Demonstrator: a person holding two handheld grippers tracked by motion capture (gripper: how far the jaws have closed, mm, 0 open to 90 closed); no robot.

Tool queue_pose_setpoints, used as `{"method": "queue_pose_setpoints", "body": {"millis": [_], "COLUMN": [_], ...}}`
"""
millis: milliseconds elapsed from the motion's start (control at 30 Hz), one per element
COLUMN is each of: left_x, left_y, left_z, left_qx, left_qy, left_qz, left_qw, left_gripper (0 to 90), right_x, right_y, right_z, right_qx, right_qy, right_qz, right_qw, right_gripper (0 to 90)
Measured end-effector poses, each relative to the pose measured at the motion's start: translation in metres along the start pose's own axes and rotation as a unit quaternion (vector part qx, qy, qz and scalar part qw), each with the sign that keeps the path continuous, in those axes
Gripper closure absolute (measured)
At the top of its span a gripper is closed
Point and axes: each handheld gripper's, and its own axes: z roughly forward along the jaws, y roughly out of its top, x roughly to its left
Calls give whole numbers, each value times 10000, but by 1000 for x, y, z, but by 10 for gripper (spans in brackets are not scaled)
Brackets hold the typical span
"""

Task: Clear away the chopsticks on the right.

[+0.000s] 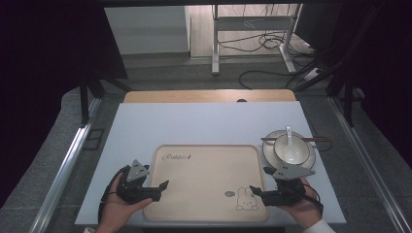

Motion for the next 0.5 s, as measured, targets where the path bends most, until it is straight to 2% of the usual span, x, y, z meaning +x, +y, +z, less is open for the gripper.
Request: {"method": "queue_pose_setpoints", "body": {"millis": [133,233,333,367,500], "left_x": [0,1,1,1,3], "left_y": [0,0,0,0,-1], "left_z": [0,0,-1,-1,-1], "left_qx": [1,12,13,8,10], "left_qy": [15,18,19,10,-23], "left_qz": [6,9,17,13,13], "left_qw": [10000,10000,10000,10000,10000], "left_gripper": [151,151,151,151,152], "right_x": [0,-1,-6,-12,-22], "right_y": [5,13,19,26,37], "right_z": [-3,-4,-7,-11,-18], "right_qx": [18,183,238,281,378], "right_qy": [-28,-61,-107,-120,-209], "right_qz": [-53,-165,-150,-95,-14], "right_qw": [10000,9997,9995,9995,9991], "right_gripper": [227,234,247,258,266]}}
